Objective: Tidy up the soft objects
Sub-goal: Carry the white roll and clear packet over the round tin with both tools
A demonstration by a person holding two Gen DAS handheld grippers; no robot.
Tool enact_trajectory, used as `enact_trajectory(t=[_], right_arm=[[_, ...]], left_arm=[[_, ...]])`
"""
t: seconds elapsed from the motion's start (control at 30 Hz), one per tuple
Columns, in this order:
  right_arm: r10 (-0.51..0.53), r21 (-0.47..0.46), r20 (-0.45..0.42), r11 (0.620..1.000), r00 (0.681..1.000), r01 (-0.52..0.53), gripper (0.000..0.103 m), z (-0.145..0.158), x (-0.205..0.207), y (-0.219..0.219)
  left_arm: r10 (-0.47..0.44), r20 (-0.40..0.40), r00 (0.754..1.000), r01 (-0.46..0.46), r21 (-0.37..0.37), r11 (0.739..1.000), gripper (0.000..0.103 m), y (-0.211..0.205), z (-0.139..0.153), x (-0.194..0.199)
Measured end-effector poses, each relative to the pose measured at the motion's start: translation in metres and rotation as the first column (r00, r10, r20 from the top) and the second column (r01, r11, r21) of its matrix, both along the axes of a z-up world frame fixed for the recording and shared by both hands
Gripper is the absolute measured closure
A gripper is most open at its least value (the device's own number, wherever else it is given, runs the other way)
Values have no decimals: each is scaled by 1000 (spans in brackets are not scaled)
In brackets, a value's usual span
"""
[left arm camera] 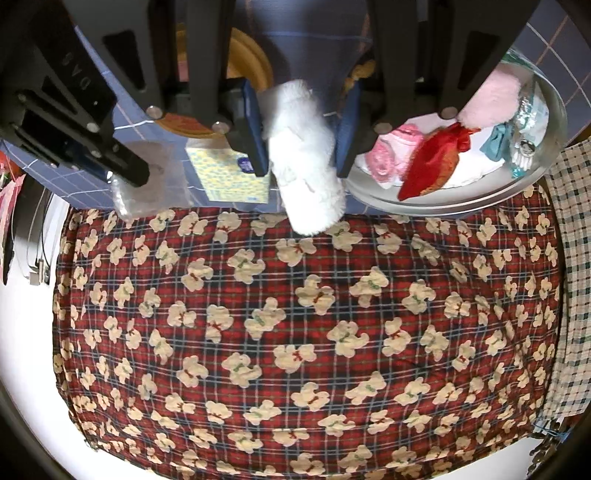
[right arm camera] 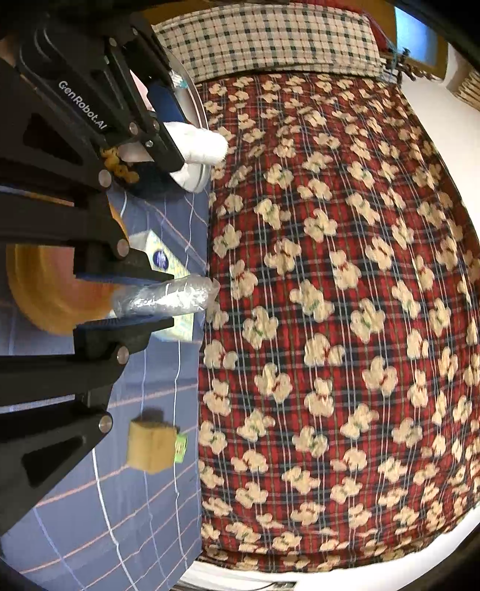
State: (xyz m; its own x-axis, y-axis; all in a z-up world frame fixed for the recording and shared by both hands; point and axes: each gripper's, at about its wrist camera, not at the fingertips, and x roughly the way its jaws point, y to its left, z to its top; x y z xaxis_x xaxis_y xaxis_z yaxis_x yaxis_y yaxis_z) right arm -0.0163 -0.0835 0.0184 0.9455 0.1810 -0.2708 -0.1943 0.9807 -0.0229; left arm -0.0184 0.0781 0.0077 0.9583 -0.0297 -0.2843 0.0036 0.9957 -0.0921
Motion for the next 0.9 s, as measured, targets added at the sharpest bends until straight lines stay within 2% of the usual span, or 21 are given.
enact_trajectory(t=[0.17,0.5,0.9], right_arm=[[47,-19,-7,999,999,-47,86,-2,7,24],[109,15,-23,994,994,-108,86,-1,22,63],[140,45,-40,989,989,-139,86,-2,30,83]], left_arm=[[30,1,1000,-30,-2,1000,67,18,0,1],[81,0,997,-81,-11,997,67,48,-2,3],[81,-1,997,-81,-11,997,67,57,-2,4]])
